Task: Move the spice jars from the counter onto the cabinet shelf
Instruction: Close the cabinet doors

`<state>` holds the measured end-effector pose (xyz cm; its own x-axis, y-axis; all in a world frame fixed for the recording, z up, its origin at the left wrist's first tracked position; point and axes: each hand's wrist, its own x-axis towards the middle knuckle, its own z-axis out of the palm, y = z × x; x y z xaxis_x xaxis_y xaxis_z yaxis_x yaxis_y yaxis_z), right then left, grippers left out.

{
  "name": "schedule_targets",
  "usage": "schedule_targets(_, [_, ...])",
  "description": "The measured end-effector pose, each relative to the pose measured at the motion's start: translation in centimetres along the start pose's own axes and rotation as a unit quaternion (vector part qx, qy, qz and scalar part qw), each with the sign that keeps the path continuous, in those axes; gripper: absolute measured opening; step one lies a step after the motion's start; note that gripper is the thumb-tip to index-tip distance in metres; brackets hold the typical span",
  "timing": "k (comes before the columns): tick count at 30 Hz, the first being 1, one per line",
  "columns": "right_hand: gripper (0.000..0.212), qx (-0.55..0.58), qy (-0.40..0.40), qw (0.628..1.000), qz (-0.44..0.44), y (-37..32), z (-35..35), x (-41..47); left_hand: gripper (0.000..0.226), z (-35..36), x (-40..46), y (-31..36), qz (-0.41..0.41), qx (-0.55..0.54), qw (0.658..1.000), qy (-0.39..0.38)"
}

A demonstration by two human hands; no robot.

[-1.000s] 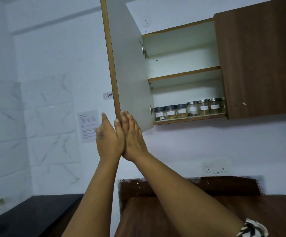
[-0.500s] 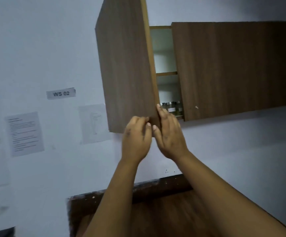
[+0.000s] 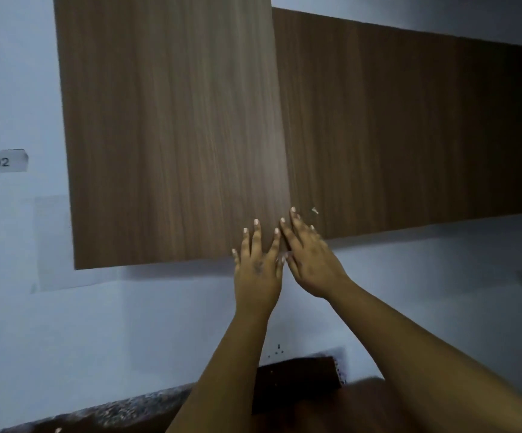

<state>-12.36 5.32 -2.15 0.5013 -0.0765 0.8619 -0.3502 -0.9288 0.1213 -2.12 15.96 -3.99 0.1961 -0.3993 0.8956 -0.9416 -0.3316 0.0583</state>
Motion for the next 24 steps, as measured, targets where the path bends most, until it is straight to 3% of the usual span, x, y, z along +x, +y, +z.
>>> schedule_targets(4, [0.066, -0.036, -0.021, 0.999, -0.026, 5.3, 4.1, 2.8, 0.055, 5.4, 3.1, -1.1, -0.024, 0.072, 0.997, 0.012])
schedule_targets(9, [0.073, -0.042, -0.021, 0.999, 0.007, 9.5, 8.0, 4.6, 0.061, 8.6, 4.4, -2.0, -0.046, 0.118, 0.992, 0.023])
schedule_targets(16, [0.068, -0.032, 0.036, 0.999, 0.005, 11.3, 11.4, 5.3, 0.077, 9.4, 6.0, -1.5, -0.078, 0.172, 0.982, 0.001])
schedule_targets(21, [0.065, -0.066, 0.042, 0.996, -0.047, 12.5, 12.1, 6.3, 0.078, 10.0, 6.6, -3.3, -0.032, 0.24, 0.97, 0.018])
schedule_targets(24, [0.066, -0.053, 0.04, 0.997, -0.026, 11.8, 12.4, 6.3, 0.079, 10.6, 6.6, -3.7, -0.03, 0.255, 0.966, 0.014])
